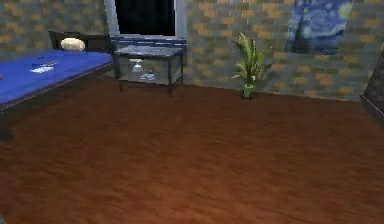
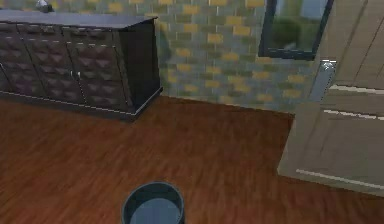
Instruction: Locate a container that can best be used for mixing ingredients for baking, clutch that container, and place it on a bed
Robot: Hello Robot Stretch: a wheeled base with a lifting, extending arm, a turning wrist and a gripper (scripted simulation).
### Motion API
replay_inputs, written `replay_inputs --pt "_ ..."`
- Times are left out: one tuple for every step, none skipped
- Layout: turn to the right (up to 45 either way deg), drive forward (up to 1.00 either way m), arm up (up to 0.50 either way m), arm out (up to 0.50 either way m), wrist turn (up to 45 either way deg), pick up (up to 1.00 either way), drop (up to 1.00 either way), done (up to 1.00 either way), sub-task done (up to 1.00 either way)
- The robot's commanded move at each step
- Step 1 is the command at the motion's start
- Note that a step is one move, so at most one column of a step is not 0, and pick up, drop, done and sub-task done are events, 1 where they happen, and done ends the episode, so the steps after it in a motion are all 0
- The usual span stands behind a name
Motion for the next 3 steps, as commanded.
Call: replay_inputs --pt "-18.0 0.00 0.00 0.00 0.0 0.00 0.00 0.00 0.00" --pt "0.0 0.95 0.00 0.00 0.0 0.00 0.00 0.00 0.00" --pt "-9.0 0.00 0.00 0.00 0.0 0.00 0.00 0.00 0.00"
